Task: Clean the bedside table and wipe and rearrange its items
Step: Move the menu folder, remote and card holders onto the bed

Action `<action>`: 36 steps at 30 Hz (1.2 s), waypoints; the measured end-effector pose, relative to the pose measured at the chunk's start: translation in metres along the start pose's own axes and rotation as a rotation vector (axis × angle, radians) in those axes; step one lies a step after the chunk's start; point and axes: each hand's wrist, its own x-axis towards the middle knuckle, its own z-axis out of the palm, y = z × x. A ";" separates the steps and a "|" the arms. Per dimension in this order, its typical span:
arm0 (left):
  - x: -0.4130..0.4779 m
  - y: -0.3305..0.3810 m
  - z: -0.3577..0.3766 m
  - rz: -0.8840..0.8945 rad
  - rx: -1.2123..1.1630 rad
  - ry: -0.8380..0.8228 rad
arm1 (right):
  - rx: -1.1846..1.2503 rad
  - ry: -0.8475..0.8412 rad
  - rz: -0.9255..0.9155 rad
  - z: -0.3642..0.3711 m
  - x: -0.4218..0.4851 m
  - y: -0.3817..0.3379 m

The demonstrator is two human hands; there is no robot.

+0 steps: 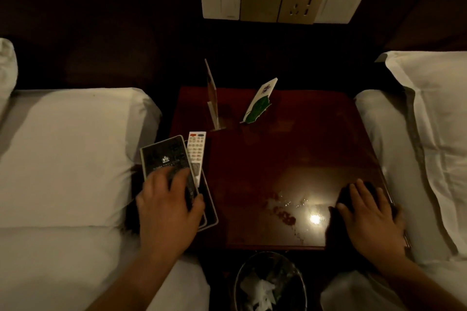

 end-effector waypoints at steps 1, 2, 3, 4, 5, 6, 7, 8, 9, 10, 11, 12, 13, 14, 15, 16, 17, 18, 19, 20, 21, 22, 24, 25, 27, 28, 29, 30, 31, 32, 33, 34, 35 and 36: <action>0.001 -0.003 0.000 -0.093 -0.004 -0.005 | -0.006 0.014 -0.012 -0.001 -0.001 -0.007; 0.001 -0.006 0.001 -0.167 -0.004 -0.031 | -0.012 0.039 -0.045 -0.001 -0.004 -0.015; 0.002 -0.007 0.004 -0.212 -0.005 -0.062 | -0.004 0.073 -0.096 -0.002 -0.007 -0.025; 0.004 -0.007 0.007 -0.236 -0.010 -0.094 | 0.018 0.110 -0.154 -0.003 -0.010 -0.036; 0.006 -0.006 0.010 -0.258 -0.023 -0.125 | 0.044 0.146 -0.210 -0.005 -0.012 -0.049; 0.008 -0.005 0.013 -0.288 -0.045 -0.153 | 0.071 0.182 -0.260 -0.006 -0.013 -0.061; 0.011 -0.005 0.016 -0.322 -0.070 -0.177 | 0.102 0.212 -0.307 -0.006 -0.014 -0.073; 0.013 -0.006 0.020 -0.346 -0.086 -0.194 | 0.137 0.224 -0.346 -0.007 -0.015 -0.085; 0.014 -0.008 0.023 -0.357 -0.094 -0.201 | 0.177 0.213 -0.377 -0.008 -0.015 -0.096; 0.015 -0.011 0.025 -0.359 -0.099 -0.202 | 0.223 0.185 -0.397 -0.011 -0.014 -0.107; 0.016 -0.014 0.027 -0.371 -0.112 -0.204 | 0.277 0.150 -0.405 -0.014 -0.011 -0.117; 0.017 -0.016 0.028 -0.397 -0.130 -0.212 | 0.338 0.116 -0.398 -0.019 -0.005 -0.127; 0.017 -0.018 0.029 -0.424 -0.140 -0.225 | 0.403 0.094 -0.381 -0.024 0.003 -0.137; 0.017 -0.019 0.029 -0.436 -0.141 -0.231 | 0.473 0.077 -0.353 -0.030 0.014 -0.147; 0.016 -0.021 0.030 -0.435 -0.139 -0.228 | 0.563 0.052 -0.310 -0.038 0.025 -0.158; 0.015 -0.023 0.030 -0.425 -0.138 -0.221 | 0.683 0.013 -0.245 -0.046 0.036 -0.169; 0.014 -0.025 0.030 -0.413 -0.139 -0.217 | 0.826 -0.040 -0.161 -0.054 0.047 -0.181; 0.013 -0.029 0.029 -0.403 -0.142 -0.221 | 0.973 -0.091 -0.071 -0.061 0.057 -0.191; 0.013 -0.033 0.028 -0.397 -0.153 -0.230 | 1.100 -0.124 0.013 -0.065 0.067 -0.199; 0.012 -0.037 0.027 -0.395 -0.174 -0.241 | 1.189 -0.135 0.078 -0.069 0.078 -0.206; 0.011 -0.042 0.026 -0.394 -0.205 -0.250 | 1.247 -0.127 0.124 -0.073 0.087 -0.211; 0.010 -0.046 0.025 -0.394 -0.240 -0.256 | 1.282 -0.112 0.159 -0.076 0.096 -0.216; 0.008 -0.052 0.025 -0.404 -0.316 -0.258 | 1.310 -0.084 0.208 -0.080 0.109 -0.223; 0.008 -0.055 0.024 -0.411 -0.354 -0.252 | 1.316 -0.083 0.220 -0.080 0.114 -0.226; 0.010 -0.056 0.024 -0.438 -0.425 -0.198 | 1.333 -0.105 0.237 -0.079 0.120 -0.231; 0.011 -0.057 0.025 -0.462 -0.462 -0.157 | 1.332 -0.123 0.236 -0.078 0.124 -0.233; 0.014 -0.058 0.025 -0.492 -0.501 -0.123 | 1.322 -0.141 0.230 -0.077 0.126 -0.234; 0.016 -0.059 0.027 -0.532 -0.548 -0.111 | 1.311 -0.155 0.225 -0.077 0.129 -0.235; 0.018 -0.060 0.028 -0.581 -0.604 -0.115 | 1.314 -0.160 0.223 -0.077 0.131 -0.236; 0.020 -0.062 0.029 -0.635 -0.662 -0.124 | 1.332 -0.156 0.230 -0.077 0.133 -0.236; 0.022 -0.064 0.029 -0.688 -0.713 -0.134 | 1.360 -0.150 0.242 -0.077 0.134 -0.237; 0.025 -0.065 0.028 -0.738 -0.770 -0.144 | 1.387 -0.147 0.256 -0.078 0.135 -0.237; 0.027 -0.067 0.027 -0.779 -0.835 -0.154 | 1.410 -0.145 0.272 -0.077 0.135 -0.235; 0.030 -0.068 0.026 -0.813 -0.906 -0.166 | 1.428 -0.145 0.288 -0.077 0.135 -0.234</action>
